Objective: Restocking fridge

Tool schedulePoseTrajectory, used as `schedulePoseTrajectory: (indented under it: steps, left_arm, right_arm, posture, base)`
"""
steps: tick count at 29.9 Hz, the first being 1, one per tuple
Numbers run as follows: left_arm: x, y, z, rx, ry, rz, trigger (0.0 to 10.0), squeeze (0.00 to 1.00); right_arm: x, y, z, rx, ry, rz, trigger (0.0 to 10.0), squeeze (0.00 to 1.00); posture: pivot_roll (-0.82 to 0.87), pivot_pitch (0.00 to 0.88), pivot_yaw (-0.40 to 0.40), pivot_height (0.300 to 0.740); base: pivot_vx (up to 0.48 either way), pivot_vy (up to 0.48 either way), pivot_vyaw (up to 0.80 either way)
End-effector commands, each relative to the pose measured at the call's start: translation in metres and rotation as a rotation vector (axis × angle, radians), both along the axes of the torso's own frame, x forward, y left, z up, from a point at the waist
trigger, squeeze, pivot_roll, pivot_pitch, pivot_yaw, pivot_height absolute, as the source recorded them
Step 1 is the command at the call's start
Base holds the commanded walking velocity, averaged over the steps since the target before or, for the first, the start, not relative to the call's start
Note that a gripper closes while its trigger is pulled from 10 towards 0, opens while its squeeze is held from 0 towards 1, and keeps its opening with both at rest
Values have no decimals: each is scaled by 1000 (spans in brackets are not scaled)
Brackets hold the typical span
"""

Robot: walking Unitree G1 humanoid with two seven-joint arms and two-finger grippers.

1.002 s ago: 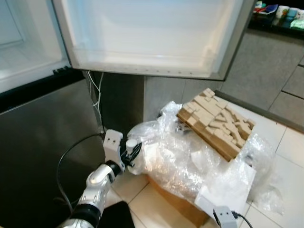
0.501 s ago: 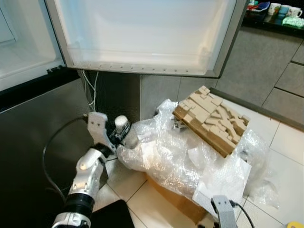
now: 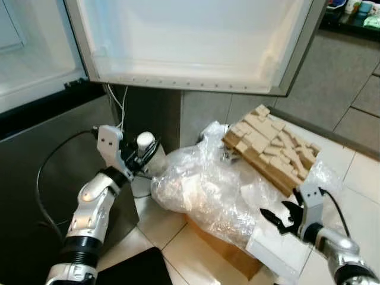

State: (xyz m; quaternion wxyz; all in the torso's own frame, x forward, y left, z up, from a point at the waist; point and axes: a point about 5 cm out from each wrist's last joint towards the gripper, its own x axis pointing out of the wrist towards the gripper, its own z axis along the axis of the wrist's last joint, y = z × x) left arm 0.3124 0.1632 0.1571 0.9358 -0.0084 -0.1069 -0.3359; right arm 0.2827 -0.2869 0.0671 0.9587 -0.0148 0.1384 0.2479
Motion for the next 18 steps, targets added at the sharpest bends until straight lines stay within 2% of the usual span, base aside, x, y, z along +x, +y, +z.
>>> schedulePoseTrajectory:
  steps: [1, 3, 5, 6, 8, 9, 14, 16, 18]
  left_arm:
    - [-4, 1, 6, 25, -12, -52, 10000, 0]
    - [-8, 0, 13, 43, -22, -97, 10000, 0]
    - [-10, 0, 16, 47, -25, -109, 10000, 0]
    - [-13, -2, 28, 55, -48, -155, 10000, 0]
    - [-13, -2, 28, 55, -48, -155, 10000, 0]
    - [-15, -4, 36, 65, -60, -188, 10000, 0]
    - [-17, -4, 48, 81, -85, -228, 10000, 0]
    - [-15, -1, 59, 90, -116, -218, 10000, 0]
    - [-13, 2, 66, 82, -131, -200, 10000, 0]
  right_arm:
    - [5, 1, 18, 25, -60, 88, 10000, 0]
    - [5, 6, 38, 49, -117, 196, 10000, 0]
    - [4, 7, 43, 57, -132, 235, 10000, 0]
    - [2, 14, 65, 87, -196, 325, 10000, 0]
    - [2, 14, 65, 87, -196, 325, 10000, 0]
    - [1, 18, 80, 109, -240, 383, 10000, 0]
    - [4, 24, 102, 136, -333, 413, 10000, 0]
    - [13, 31, 126, 151, -441, 403, 10000, 0]
    - [18, 36, 139, 146, -493, 382, 10000, 0]
  posture:
    - [-11, 0, 4, 740]
    - [-9, 0, 6, 740]
    - [-9, 0, 6, 740]
    - [-8, 0, 8, 740]
    - [-8, 0, 8, 740]
    - [-9, 0, 10, 740]
    - [-11, 0, 12, 740]
    - [-13, 0, 15, 740]
    - [-14, 0, 17, 740]
  base:
    - [0, 0, 0]
    - [0, 0, 0]
    - [0, 0, 0]
    - [0, 0, 0]
    - [0, 0, 0]
    - [0, 0, 0]
    - [0, 0, 0]
    - [0, 0, 0]
    - [0, 0, 0]
